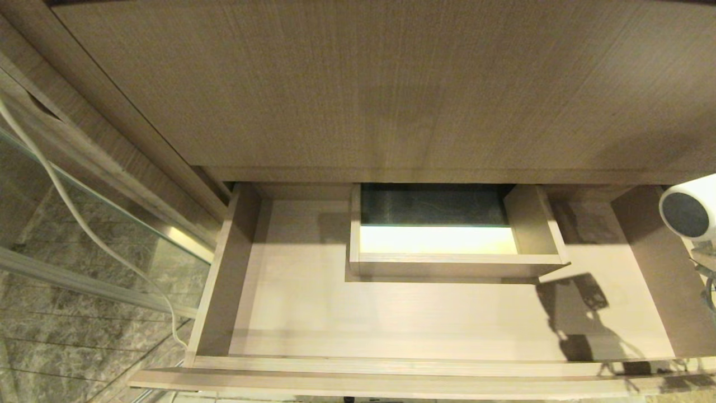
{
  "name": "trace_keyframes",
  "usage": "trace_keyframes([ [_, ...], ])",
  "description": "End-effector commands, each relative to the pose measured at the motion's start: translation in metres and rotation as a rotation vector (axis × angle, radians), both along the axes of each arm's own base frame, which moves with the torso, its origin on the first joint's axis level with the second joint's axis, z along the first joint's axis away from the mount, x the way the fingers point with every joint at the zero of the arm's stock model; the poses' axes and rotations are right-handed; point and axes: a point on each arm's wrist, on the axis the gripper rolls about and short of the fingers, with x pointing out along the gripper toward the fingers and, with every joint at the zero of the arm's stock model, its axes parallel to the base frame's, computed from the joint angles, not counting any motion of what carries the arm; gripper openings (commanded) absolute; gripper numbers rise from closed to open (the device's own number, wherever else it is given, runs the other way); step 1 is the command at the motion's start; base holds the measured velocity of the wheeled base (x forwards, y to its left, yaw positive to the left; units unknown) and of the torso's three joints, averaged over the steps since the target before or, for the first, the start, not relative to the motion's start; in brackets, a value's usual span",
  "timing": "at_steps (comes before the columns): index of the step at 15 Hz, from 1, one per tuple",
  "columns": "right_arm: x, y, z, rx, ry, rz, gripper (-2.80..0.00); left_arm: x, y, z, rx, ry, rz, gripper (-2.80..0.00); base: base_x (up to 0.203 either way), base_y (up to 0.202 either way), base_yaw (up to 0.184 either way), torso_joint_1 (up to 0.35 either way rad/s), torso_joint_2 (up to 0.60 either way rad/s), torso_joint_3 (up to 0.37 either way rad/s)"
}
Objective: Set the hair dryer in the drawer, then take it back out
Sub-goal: Place it on the countertop
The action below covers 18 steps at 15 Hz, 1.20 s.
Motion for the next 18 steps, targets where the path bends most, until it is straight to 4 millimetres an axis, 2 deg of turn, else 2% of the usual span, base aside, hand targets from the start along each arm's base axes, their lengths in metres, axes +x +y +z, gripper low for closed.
trace_keyframes([
  [1, -0.022, 0.010, 0.006, -0.033, -0.064, 0.002, -2.80, 0.000, 0.000, 0.000, 0.000, 0.000, 0.000, -2.80, 0.000, 0.000, 0.000, 0.000, 0.00, 0.000],
  [9, -0.029, 0.013, 0.011, -0.036, -0.097, -0.009, -2.80, 0.000, 0.000, 0.000, 0.000, 0.001, 0.000, -2.80, 0.000, 0.000, 0.000, 0.013, -0.03, -0.015],
  [16, -0.043, 0.019, 0.014, -0.038, -0.135, -0.017, -2.80, 0.000, 0.000, 0.000, 0.000, 0.001, 0.000, -2.80, 0.000, 0.000, 0.000, 0.121, -0.43, -0.214],
  [18, -0.047, 0.021, 0.016, -0.044, -0.149, -0.019, -2.80, 0.000, 0.000, 0.000, 0.000, 0.001, 0.000, -2.80, 0.000, 0.000, 0.000, 0.314, -0.47, -0.245],
])
